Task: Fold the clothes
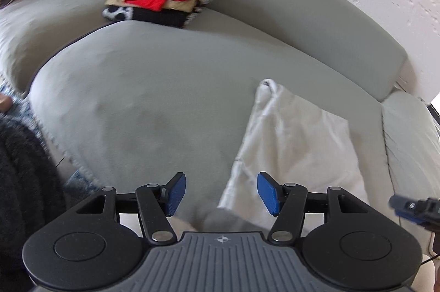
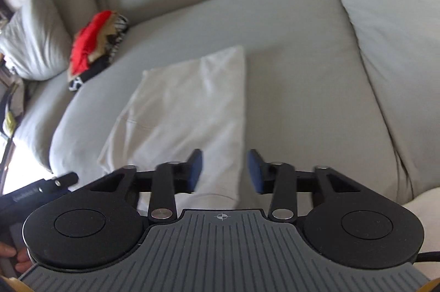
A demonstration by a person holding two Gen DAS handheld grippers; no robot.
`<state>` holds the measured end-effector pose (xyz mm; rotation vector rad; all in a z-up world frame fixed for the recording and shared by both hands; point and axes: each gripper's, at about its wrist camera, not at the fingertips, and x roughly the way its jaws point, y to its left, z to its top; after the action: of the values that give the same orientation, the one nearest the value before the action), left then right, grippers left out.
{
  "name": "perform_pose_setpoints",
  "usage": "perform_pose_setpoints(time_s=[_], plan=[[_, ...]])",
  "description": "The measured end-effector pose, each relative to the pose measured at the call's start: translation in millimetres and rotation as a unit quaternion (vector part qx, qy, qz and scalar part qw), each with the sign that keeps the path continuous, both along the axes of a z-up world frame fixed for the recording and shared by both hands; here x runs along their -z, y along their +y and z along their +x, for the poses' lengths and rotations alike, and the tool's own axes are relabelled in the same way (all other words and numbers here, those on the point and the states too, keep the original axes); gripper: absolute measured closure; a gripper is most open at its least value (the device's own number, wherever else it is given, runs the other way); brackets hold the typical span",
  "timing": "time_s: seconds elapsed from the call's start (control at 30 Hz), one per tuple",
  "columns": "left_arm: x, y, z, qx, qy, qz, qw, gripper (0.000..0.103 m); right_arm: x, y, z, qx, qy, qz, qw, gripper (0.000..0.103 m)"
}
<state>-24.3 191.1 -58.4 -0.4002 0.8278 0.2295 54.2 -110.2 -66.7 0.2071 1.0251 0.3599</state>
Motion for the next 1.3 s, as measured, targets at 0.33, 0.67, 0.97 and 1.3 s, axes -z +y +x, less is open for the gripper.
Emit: perform_pose_setpoints(time_s=[0.33,0.67,0.97,1.3], plan=[[31,-27,61,0.079,0.01,0.091,0.9927,0.098,37,74,6,-0.173,-0.093,-0.106,0.975,0.079],[24,6,50,0.044,0.046,0.091,0.9939,0.093,20,-4,9,-0.112,-0.043,-0.045,0.992,0.075],[16,-15,133,0.104,0.002,-0.025,0.9943,0.089,37,1,109,0.017,-0.032,0.122,0.992,0.078],[92,12,238,0.04,0.017,-0.148,0.988,0.093,145,37,211,0.017,0.137,0.325,0.935,0.103]])
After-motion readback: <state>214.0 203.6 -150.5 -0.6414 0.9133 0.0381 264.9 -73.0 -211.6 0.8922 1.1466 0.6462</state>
